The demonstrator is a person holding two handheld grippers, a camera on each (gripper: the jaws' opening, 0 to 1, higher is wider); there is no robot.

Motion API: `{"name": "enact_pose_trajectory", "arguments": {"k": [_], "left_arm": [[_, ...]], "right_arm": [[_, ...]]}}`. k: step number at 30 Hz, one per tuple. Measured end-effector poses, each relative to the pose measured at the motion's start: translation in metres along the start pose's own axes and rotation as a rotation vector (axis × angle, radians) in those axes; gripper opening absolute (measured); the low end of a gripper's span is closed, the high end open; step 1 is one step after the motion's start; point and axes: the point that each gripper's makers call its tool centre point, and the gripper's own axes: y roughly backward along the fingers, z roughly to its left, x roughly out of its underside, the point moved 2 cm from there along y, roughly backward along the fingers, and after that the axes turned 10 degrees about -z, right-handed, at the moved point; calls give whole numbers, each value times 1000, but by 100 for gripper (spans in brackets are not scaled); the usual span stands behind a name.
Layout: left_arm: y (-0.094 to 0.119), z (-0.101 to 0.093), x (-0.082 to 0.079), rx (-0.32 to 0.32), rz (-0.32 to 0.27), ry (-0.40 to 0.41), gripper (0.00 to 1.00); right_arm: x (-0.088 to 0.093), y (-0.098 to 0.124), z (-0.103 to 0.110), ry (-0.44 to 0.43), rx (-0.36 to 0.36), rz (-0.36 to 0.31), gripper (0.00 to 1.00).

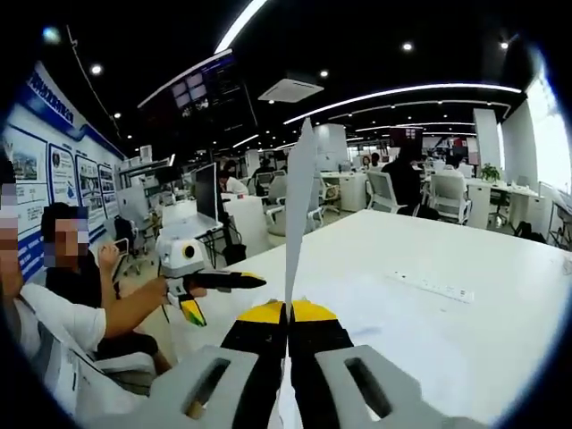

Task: Organize the stack of printing papers by aligning and flattening the scattered papers on the table

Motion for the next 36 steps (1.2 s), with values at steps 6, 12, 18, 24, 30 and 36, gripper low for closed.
{"name": "enact_pose_trajectory", "arguments": {"k": [6, 12, 18, 24, 30, 36], "left_arm": [[-7, 2, -2, 6, -2, 14, 97], [-13, -6, -3, 37, -18, 43, 97], [-17, -5, -2, 38, -16, 44, 97], [-18, -2, -5, 32, -21, 51, 97], [-21, -5, -9, 38, -34, 59, 97], [-23, -7, -8, 45, -22, 59, 96]], "right_arm": [[3, -4, 5, -6, -18, 5, 0], [3, -6, 10, -12, -51, 6, 0], [-2, -8, 14, -18, -88, -1, 0], [-3, -9, 18, -27, -119, 1, 0], [2, -9, 25, -36, -147, 6, 0], [1, -8, 26, -27, -153, 5, 0]]}}
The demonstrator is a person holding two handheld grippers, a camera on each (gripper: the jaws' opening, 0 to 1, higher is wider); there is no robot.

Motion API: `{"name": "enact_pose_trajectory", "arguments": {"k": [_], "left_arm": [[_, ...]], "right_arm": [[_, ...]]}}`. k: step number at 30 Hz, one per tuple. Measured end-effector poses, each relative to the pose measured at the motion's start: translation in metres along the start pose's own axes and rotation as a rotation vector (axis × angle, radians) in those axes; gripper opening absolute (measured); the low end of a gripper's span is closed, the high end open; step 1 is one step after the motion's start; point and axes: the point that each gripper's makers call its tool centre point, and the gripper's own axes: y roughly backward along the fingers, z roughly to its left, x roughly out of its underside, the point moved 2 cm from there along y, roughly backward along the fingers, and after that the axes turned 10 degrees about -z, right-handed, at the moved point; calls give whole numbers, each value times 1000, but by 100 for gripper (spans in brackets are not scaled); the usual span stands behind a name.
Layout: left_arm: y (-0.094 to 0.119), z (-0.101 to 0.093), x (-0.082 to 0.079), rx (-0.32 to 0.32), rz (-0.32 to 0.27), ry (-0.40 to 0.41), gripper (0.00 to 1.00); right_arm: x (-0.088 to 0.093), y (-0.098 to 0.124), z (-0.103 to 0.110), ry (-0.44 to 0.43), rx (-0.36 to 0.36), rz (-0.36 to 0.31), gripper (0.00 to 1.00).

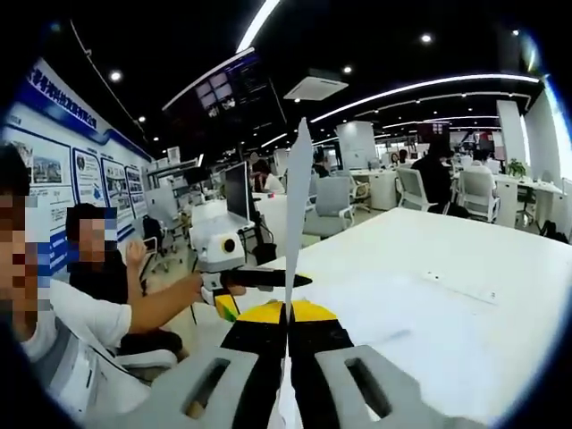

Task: Organize the stack of printing papers by aligning and flattening the scattered papers on the table

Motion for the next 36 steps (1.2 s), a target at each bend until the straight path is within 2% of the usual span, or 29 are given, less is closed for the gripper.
{"name": "enact_pose_trajectory", "arguments": {"k": [4, 8, 14, 18, 21, 25, 28, 32, 35, 36], "left_arm": [[-2, 2, -1, 1, -4, -8, 95], [-3, -6, -3, 27, -18, -18, 91], [-1, -17, -9, 69, -44, -15, 77], [3, -19, -11, 85, -55, -27, 61], [6, -21, -13, 101, -64, -46, 53], [10, -19, -18, 98, -81, -64, 50], [12, -20, -22, 102, -104, -43, 45], [13, -21, -25, 115, -115, 6, 28], [14, -23, -27, 124, -126, 64, 8], [15, -26, -27, 134, -119, 122, 6]], "right_arm": [[-3, 1, -1, -14, -8, -8, 0], [-1, 1, 2, -21, -16, -6, 0], [-1, 3, 2, -8, -6, -9, 0], [-3, 5, 1, -2, 7, -21, 0], [-4, 7, -2, 5, 19, -21, 0], [-3, 14, -7, 11, 47, -24, 0], [0, 17, -12, 6, 64, -24, 0], [4, 18, -16, 3, 75, -23, 0], [9, 17, -17, 4, 76, -15, 0], [10, 16, -17, 3, 75, -14, 0]]}}
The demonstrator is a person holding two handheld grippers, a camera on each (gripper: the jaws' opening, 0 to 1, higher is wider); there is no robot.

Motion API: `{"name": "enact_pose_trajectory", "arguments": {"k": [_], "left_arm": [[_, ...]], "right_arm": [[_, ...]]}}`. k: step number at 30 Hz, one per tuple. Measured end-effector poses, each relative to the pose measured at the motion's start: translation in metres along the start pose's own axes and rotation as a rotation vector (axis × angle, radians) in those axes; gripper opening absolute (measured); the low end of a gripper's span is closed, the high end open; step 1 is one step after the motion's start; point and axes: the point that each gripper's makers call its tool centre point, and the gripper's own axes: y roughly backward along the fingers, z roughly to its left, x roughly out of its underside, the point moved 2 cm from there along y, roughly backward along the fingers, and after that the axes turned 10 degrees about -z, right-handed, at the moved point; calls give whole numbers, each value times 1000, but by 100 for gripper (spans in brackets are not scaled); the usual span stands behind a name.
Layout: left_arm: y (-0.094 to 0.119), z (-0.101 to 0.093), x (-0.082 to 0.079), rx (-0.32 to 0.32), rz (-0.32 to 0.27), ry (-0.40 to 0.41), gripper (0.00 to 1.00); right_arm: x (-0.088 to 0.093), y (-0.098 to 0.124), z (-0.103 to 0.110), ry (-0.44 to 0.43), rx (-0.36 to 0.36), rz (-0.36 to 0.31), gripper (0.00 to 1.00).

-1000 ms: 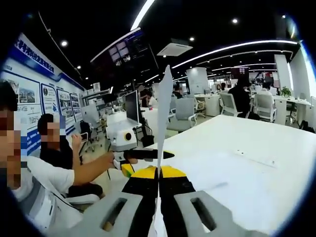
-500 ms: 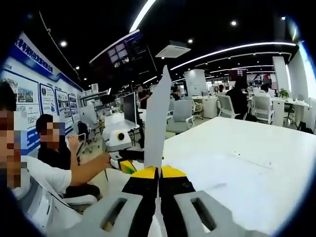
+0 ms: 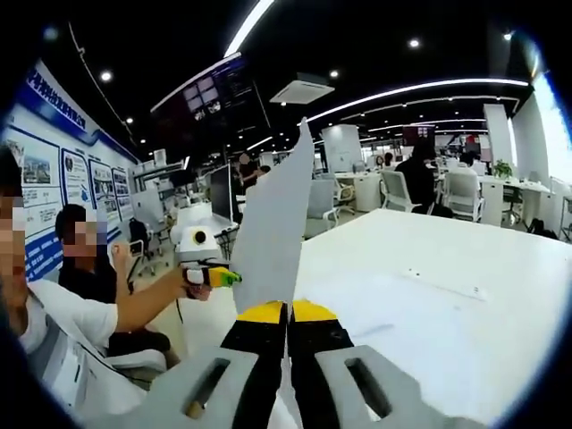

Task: Organize the stack of printing papers by aligning and flattening the scattered papers on the table

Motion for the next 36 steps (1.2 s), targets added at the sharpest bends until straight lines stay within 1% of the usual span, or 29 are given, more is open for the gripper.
{"name": "enact_pose_trajectory", "arguments": {"k": [1, 2, 3, 4, 6, 8, 9, 10, 11, 12, 13, 14, 15, 16, 18, 20, 21, 22, 24, 25, 27, 29, 30, 31, 32, 33, 34, 35, 36], "left_arm": [[0, 3, 0, -11, -2, 0, 6], [0, 2, 1, -4, 5, -22, 5], [0, 0, 2, 15, 3, -92, 5], [0, -2, 4, 14, 8, -99, 5], [0, -6, 4, 37, 12, -66, 5], [1, -5, 1, 38, 8, -61, 5], [1, -6, 1, 45, 5, -59, 5], [1, -7, 0, 50, 1, -58, 5], [2, -11, 0, 61, -5, -58, 5], [2, -17, -1, 85, -12, -55, 5], [3, -20, -1, 95, -15, -48, 5], [3, -22, -2, 99, -17, -45, 5], [3, -24, -3, 111, -19, -39, 5], [4, -28, -2, 128, -12, -22, 5], [5, -29, -3, 139, 1, -3, 5], [7, -36, -1, 162, 13, 17, 5], [8, -37, -2, 163, 18, 23, 5], [9, -38, -3, 168, 24, 27, 5], [12, -45, -5, 199, 34, 48, 5], [14, -48, -6, 214, 36, 56, 5], [16, -53, -8, 238, 40, 62, 5], [18, -59, -10, 257, 44, 69, 5], [18, -60, -11, 264, 48, 72, 5], [19, -61, -11, 266, 50, 73, 5], [19, -61, -11, 264, 55, 68, 5], [19, -60, -11, 263, 58, 67, 5], [19, -59, -11, 261, 60, 68, 5], [19, -57, -11, 253, 60, 66, 5], [19, -55, -11, 242, 61, 62, 5]], "right_arm": [[1, 0, 0, 4, 3, 2, 0], [2, 0, -1, 9, 3, 2, 0], [3, 0, -1, 11, 3, 1, 0], [4, 0, -2, 11, 2, 1, 0], [5, 0, -5, 17, -1, -7, 0], [4, -1, -6, 24, -29, -26, 0], [2, -3, -6, 24, -57, -69, 3], [0, -4, -7, 31, -66, -100, 13], [0, -5, -6, 39, -81, -135, 29], [0, -6, -3, 33, -100, -180, 36], [1, -6, 1, 9, -131, -213, 39], [4, -6, -2, -8, -132, -205, 38], [6, -7, -4, -19, -133, -212, 39], [6, -9, -4, -28, -145, -223, 42], [4, -14, -4, -80, -179, -284, 52], [6, -18, -5, -87, -205, -317, 58], [9, -20, -4, -81, -217, -318, 59], [12, -22, -2, -73, -228, -320, 59], [20, -30, 0, -80, -258, -306, 60], [24, -32, 3, -86, -288, -296, 60], [29, -36, 7, -94, -304, -305, 61], [29, -40, 5, -142, -344, -319, 60], [29, -41, 2, -171, -351, -325, 59], [28, -41, 2, -179, -356, -328, 58], [25, -41, 3, -202, -395, -354, 55], [25, -41, 3, -205, -405, -357, 52], [24, -40, 6, -203, -426, -362, 45], [22, -38, 12, -193, -464, -373, 38], [21, -36, 11, -176, -473, -373, 29]]}}
